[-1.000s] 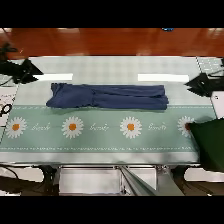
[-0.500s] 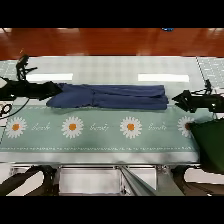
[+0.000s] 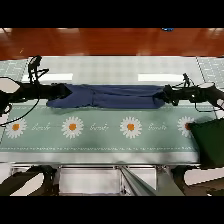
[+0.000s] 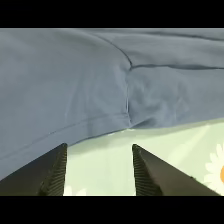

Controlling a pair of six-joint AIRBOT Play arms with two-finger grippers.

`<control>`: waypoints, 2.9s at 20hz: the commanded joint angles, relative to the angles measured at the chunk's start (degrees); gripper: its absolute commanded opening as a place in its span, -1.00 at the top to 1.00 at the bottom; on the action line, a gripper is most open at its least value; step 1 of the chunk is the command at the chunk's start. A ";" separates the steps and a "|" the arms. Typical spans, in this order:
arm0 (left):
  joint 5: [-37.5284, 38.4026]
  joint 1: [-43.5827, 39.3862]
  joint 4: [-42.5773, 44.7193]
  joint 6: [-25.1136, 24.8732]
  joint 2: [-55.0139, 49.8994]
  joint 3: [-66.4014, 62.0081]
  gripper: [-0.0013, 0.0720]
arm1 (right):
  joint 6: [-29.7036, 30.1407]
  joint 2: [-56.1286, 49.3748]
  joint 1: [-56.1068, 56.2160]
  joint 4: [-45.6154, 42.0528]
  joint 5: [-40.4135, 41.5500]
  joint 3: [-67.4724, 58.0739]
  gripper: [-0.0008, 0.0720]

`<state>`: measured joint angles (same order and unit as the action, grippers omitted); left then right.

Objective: Fold the shirts.

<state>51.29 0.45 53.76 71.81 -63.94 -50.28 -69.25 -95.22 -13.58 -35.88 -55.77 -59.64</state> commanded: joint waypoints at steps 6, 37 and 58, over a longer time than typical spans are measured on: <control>-5.35 -3.96 -8.52 1.53 -1.90 -0.09 0.92 | -2.47 11.10 2.62 -9.44 -11.08 -3.50 0.92; 10.47 5.14 1.22 5.14 0.35 -8.22 0.91 | -17.05 29.99 29.07 -4.72 3.50 -3.19 0.92; 6.82 10.84 -5.62 3.85 19.19 8.02 0.91 | -14.27 -13.31 38.82 6.10 -14.67 -45.16 -0.15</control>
<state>60.47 10.85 49.19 76.25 -43.90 -42.52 -83.79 -112.20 30.92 -26.89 -56.31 -103.85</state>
